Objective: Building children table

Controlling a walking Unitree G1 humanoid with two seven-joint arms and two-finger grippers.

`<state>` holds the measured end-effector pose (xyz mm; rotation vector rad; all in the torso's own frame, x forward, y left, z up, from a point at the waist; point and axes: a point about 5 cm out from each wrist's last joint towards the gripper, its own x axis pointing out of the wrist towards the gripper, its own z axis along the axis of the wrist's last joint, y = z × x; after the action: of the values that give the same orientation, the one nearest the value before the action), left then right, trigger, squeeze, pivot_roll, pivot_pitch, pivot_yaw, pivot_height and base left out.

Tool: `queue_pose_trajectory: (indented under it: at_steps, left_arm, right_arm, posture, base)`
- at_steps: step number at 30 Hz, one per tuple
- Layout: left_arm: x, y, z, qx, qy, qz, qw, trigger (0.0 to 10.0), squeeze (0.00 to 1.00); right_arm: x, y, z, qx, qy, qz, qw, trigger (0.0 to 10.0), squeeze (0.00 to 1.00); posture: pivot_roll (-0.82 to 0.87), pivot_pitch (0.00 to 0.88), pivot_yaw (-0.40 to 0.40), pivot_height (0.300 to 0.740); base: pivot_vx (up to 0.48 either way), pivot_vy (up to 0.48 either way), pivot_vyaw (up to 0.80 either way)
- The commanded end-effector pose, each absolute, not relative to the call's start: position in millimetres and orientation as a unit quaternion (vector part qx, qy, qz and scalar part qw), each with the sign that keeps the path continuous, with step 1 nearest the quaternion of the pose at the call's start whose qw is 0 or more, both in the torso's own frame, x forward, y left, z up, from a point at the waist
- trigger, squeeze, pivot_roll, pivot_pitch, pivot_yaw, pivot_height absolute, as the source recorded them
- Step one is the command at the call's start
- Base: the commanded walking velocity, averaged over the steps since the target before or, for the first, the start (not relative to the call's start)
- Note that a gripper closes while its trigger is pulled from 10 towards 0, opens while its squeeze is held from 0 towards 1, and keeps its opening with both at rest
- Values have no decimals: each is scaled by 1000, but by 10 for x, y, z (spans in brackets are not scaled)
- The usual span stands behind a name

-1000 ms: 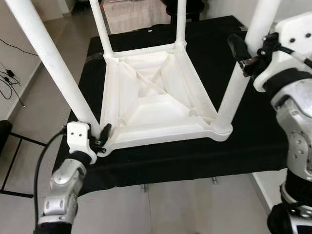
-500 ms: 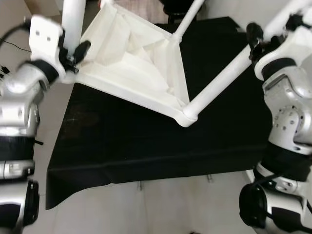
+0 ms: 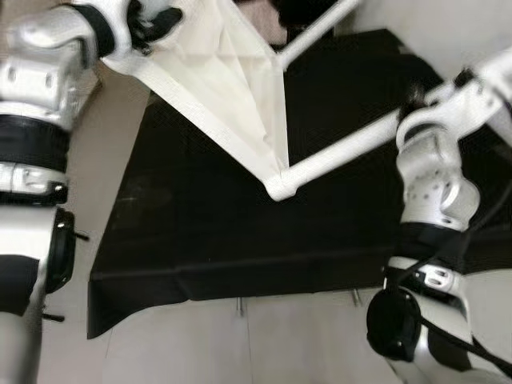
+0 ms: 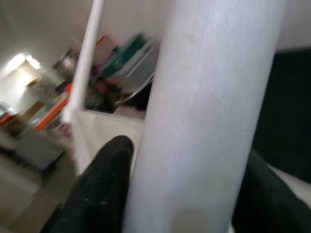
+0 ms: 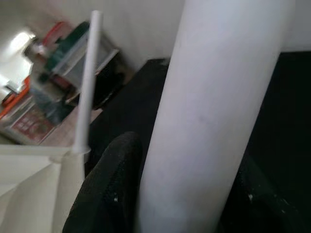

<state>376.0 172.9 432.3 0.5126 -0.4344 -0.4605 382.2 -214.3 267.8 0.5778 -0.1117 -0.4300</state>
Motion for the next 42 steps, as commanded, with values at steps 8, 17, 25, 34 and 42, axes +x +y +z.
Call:
queue_pose_trajectory:
  at_steps: [8, 17, 25, 34, 42]
  left_arm:
    - [3261, 1364, 5088, 93, -408, -335, 844, 10000, 1000]
    - [3163, 1362, 4894, 83, -401, -363, 837, 10000, 1000]
    - [3055, 1370, 4624, 63, -378, -388, 838, 10000, 0]
    - [2927, 1339, 4166, 19, -338, -382, 860, 10000, 0]
    - [2856, 1310, 4071, 6, -328, -374, 868, 10000, 0]
  right_arm:
    - [3601, -1802, 876, 206, 312, -258, 891, 10000, 0]
    - [3628, -1726, 840, 188, 327, -254, 891, 10000, 0]
    - [3599, -1837, 812, 167, 320, -293, 885, 10000, 1000]
    - [3881, -2045, 1517, 13, 97, -289, 952, 10000, 1000]
    - [3930, -2173, 1768, -6, 33, -275, 961, 10000, 1000]
  posture:
    - [-21, 136, 184, 740]
    - [-24, 134, 166, 740]
    - [-22, 135, 146, 740]
    - [-31, 141, 121, 740]
    - [-33, 145, 116, 740]
  base:
    - [0, 0, 0]
    - [0, 0, 0]
    - [0, 0, 0]
    - [0, 0, 0]
    - [0, 0, 0]
